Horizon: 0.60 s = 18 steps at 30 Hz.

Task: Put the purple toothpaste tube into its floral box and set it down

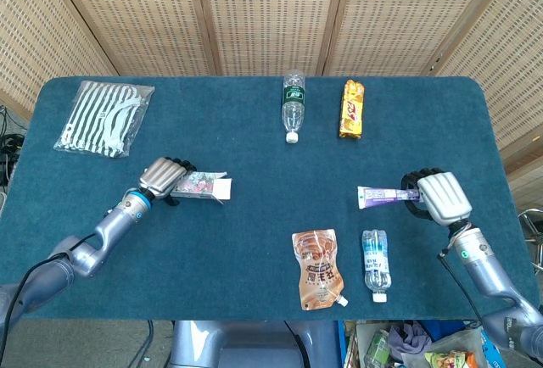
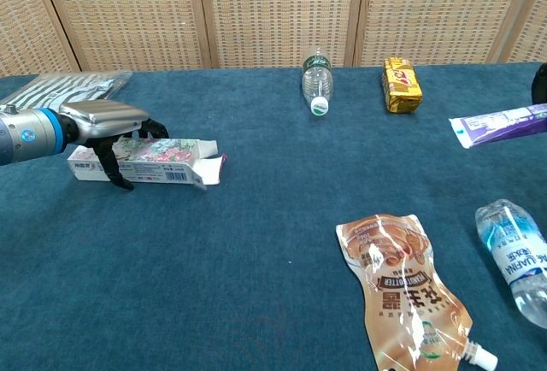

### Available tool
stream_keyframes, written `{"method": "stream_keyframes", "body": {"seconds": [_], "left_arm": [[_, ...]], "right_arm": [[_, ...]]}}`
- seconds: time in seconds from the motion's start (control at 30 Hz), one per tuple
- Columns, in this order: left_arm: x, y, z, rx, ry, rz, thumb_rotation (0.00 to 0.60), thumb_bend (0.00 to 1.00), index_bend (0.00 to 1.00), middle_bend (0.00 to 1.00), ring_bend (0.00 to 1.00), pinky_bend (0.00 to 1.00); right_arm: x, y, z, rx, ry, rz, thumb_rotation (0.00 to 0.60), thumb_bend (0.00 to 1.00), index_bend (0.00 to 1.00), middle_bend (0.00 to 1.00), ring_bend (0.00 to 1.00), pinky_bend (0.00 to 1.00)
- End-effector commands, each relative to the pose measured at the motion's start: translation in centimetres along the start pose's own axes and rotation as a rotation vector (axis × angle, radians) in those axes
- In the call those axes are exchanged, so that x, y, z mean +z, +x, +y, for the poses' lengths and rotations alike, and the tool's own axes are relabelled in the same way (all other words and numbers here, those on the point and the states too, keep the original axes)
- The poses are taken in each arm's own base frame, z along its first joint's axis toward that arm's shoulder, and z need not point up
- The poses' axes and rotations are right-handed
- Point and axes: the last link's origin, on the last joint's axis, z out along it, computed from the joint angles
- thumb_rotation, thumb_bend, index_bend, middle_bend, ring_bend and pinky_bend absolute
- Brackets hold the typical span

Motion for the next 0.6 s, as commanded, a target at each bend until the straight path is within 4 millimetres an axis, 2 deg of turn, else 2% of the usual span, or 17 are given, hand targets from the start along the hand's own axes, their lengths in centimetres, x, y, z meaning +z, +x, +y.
{"method": "stream_keyframes", "body": {"seconds": [0.03, 0.3, 0.47, 0.6], "left_arm": [[-0.1, 0.4, 0.3, -0.005, -0.019, 0.018, 0.600, 0.21, 0.39, 0.38, 0.37, 0.40], [-0.4, 3.1, 1.1, 0.012, -0.108, 0.103, 0.600, 0.22, 0.42, 0.40, 0.39, 0.40], [-0.2, 7.1, 2.4, 0.081, -0.205, 0.183, 0.600, 0.22, 0.44, 0.40, 0.39, 0.40], [0.7, 10.3, 4.2, 0.174, -0.274, 0.226, 0.600, 0.22, 0.45, 0.41, 0.40, 0.40]], "right_arm": [[-0.1, 0.1, 0.0, 0.000, 0.001, 0.002, 0.600, 0.56, 0.62, 0.60, 0.44, 0.43], [-0.5, 0.6, -0.5, -0.007, 0.010, 0.012, 0.600, 0.56, 0.62, 0.60, 0.44, 0.43], [-1.0, 1.8, -1.1, -0.003, 0.013, 0.033, 0.600, 0.56, 0.62, 0.60, 0.44, 0.43], [-1.3, 2.8, -2.0, -0.005, 0.015, 0.048, 0.600, 0.56, 0.62, 0.60, 0.44, 0.43]]}}
